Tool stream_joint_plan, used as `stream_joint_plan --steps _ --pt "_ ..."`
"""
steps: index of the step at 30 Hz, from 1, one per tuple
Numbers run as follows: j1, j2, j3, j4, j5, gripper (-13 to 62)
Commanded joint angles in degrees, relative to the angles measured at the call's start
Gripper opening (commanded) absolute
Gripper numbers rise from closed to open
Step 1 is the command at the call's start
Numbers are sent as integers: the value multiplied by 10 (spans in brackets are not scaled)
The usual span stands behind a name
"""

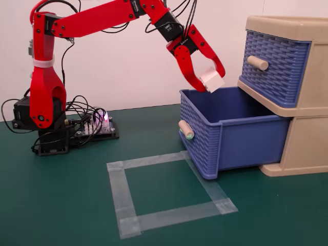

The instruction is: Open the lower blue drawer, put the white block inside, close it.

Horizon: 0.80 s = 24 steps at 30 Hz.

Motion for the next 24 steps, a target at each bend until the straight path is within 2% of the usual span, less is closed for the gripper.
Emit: stream_joint_plan --steps 1,3,4,10,15,18,24 --pt "-11 10 -25 -21 47 113" --pt "-11 11 -25 -20 48 320" --pt "-11 11 -25 -19 48 339" --pt "-9 121 -30 51 49 346" --pt "-7 205 -25 298 19 343" --pt "-4 171 18 372 -36 341" --pt "0 -25 41 293 -40 341"
